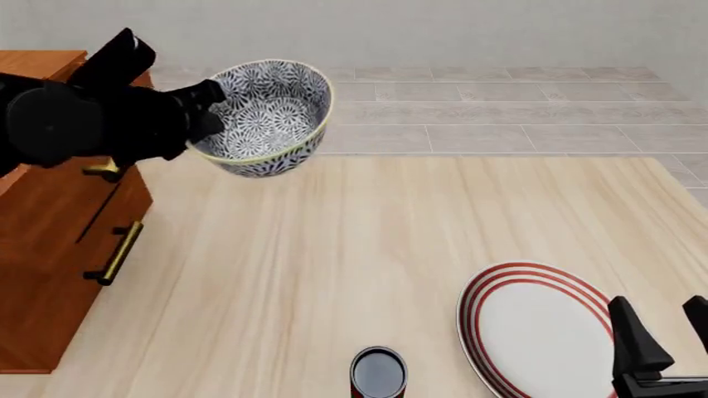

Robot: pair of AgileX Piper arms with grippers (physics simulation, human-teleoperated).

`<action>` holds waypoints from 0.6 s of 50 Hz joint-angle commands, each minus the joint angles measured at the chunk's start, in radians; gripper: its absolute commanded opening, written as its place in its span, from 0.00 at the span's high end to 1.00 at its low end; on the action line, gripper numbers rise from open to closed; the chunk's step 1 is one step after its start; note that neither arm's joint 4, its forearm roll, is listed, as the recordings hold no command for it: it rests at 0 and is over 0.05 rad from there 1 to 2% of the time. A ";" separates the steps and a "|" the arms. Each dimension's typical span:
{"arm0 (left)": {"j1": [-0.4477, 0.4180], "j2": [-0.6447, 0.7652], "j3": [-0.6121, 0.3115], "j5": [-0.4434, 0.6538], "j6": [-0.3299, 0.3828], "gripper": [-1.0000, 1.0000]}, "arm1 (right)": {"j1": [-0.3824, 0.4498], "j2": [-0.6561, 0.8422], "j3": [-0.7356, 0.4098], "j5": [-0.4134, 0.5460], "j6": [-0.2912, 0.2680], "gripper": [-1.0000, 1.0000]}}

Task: Put the bowl on top of the cabinet.

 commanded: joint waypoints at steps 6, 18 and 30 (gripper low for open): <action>0.099 -0.063 -0.086 0.092 0.039 1.00 | 0.005 0.007 0.000 -0.004 -0.003 0.00; 0.161 -0.086 -0.140 0.151 0.069 1.00 | 0.008 0.006 0.000 0.000 -0.009 0.00; 0.275 -0.113 -0.210 0.236 0.071 1.00 | 0.013 0.003 0.000 0.003 -0.007 0.00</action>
